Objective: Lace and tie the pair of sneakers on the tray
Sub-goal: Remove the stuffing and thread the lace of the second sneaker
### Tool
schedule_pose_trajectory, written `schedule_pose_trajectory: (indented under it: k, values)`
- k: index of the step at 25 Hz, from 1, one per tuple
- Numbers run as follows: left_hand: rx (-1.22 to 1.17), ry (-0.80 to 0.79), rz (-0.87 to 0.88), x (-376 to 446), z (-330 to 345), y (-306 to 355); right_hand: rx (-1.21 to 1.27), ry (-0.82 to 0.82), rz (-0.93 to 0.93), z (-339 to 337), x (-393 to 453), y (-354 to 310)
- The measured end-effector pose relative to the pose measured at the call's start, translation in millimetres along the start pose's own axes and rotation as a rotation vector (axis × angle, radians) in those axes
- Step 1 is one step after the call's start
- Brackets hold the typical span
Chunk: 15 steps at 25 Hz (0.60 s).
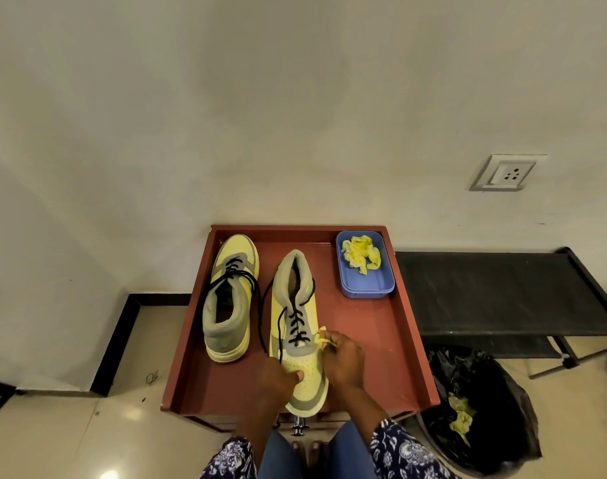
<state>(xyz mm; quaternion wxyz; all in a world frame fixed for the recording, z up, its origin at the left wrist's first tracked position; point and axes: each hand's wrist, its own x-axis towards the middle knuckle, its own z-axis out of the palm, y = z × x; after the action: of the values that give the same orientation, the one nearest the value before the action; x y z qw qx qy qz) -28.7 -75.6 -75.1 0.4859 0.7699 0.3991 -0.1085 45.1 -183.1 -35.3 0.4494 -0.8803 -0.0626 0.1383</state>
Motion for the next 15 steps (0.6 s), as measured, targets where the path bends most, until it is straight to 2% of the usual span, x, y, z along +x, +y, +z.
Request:
schedule_pose_trajectory:
  k: [5,10,12,15]
  values:
    - [0.006,0.025,0.030,4.3,5.3,-2.8,-0.132,-0.076,-0.132,1.2,-3.2,4.3]
    - [-0.002,0.000,0.012,23.7,17.1,-18.9,-0.214,-0.083,-0.098,5.2,-32.8,24.7]
    - [0.014,0.012,-0.014,10.1,8.3,-4.6,-0.243,-0.091,-0.142,7.1,-47.7,30.8]
    - [0.050,0.013,-0.028,-0.1,1.4,10.1,-0.085,-0.104,-0.030,5.6,-68.3,20.1]
